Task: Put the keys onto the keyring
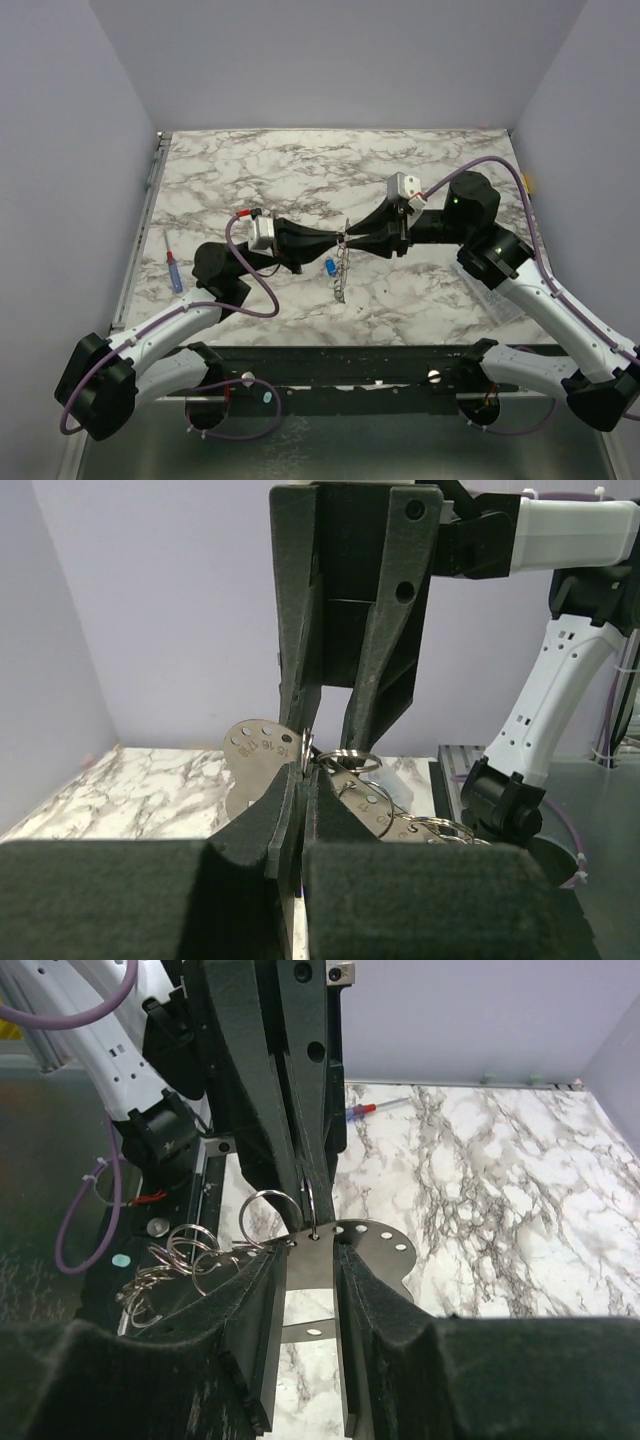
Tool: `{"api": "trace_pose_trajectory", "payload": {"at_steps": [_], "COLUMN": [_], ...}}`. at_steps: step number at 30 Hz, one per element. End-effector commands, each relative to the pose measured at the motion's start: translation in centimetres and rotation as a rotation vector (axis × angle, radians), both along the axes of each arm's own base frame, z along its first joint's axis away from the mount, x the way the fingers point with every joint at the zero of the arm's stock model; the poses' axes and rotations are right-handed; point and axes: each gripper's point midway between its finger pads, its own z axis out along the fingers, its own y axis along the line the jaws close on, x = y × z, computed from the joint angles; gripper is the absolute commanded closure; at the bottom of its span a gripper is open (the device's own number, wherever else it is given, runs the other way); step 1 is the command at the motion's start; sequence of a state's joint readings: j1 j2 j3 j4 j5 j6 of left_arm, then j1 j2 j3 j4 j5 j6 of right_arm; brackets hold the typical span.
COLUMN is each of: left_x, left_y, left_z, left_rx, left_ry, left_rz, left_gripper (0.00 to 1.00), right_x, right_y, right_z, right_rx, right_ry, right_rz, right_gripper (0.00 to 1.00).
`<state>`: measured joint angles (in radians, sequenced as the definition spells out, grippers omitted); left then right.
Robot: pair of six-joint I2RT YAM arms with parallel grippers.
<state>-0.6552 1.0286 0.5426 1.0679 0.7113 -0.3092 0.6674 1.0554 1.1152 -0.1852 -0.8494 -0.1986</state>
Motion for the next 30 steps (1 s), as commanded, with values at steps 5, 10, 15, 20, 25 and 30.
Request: {"api": "trace_pose_trajectory", "payload": {"at_steps": [5, 10, 15, 20, 25, 30], "left_x": [1.4, 1.6, 1.5, 1.1, 0.8, 0.7], "left_y": [0.1, 0.2, 0.4, 0.4, 0.5, 0.4], "left_z": [-0.9, -1.0, -0.7, -1.0, -0.9, -0.8], "left_rx": [-0.023, -0.029, -0.035, -0.026, -0.027, -0.031], "left_ry": [0.074, 0.081, 0.072, 0.059, 0.052, 0.050], "left_rz": [0.058, 0.075, 0.078, 0.066, 0.057, 0.051], "left_gripper": [1.00, 1.00, 1.00, 1.00, 1.00, 1.00], "right_x": [-0.7, -0.4, 0.4, 1.4, 2.1, 2.4], "right_y": [-0.1, 0.0, 0.3, 0.6, 1.0, 1.2], "right_z": [3.1, 3.1, 1.8, 1.2, 0.6, 0.1], "right_rx": [0.085, 0.081, 0.049, 0.050, 0.029, 0.017], "right_ry": [-0.078, -0.078, -0.059, -0.058, -0.058, -0.056], "right_rz": [0.004, -0.002, -0.020, -0.045, -0.050, -0.053], "right_gripper": [0.64, 0.64, 0.64, 0.66, 0.69, 0.71]}}
